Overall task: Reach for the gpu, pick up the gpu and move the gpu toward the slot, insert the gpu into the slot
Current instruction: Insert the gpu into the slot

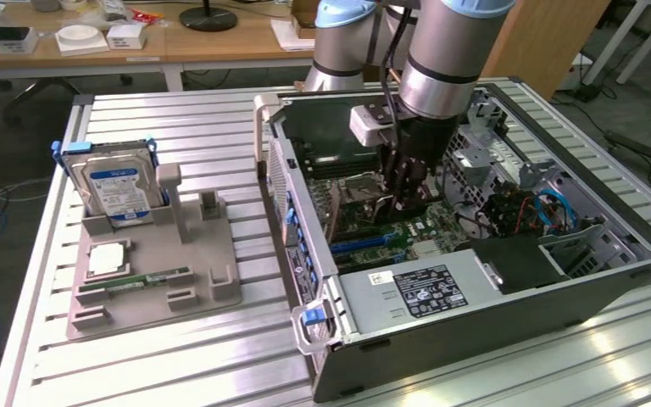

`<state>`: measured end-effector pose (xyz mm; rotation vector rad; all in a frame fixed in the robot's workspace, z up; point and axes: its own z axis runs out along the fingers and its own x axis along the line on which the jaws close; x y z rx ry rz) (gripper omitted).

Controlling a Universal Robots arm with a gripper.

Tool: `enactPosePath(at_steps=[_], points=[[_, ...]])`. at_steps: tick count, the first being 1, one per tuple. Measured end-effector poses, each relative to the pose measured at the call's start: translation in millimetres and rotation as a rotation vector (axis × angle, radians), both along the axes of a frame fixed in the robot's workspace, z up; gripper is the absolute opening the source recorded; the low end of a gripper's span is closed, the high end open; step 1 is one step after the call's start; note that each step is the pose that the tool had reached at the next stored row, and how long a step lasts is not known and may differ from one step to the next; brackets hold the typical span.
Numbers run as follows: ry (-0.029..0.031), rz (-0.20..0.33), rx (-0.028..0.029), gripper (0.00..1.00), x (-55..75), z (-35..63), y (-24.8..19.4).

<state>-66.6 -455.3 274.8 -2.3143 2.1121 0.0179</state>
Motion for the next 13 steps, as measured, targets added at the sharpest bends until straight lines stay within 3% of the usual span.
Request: enactPosePath(at_steps=[13], points=[[0.0,0.0,0.0001,0.26,0.0,0.0,0.0]])
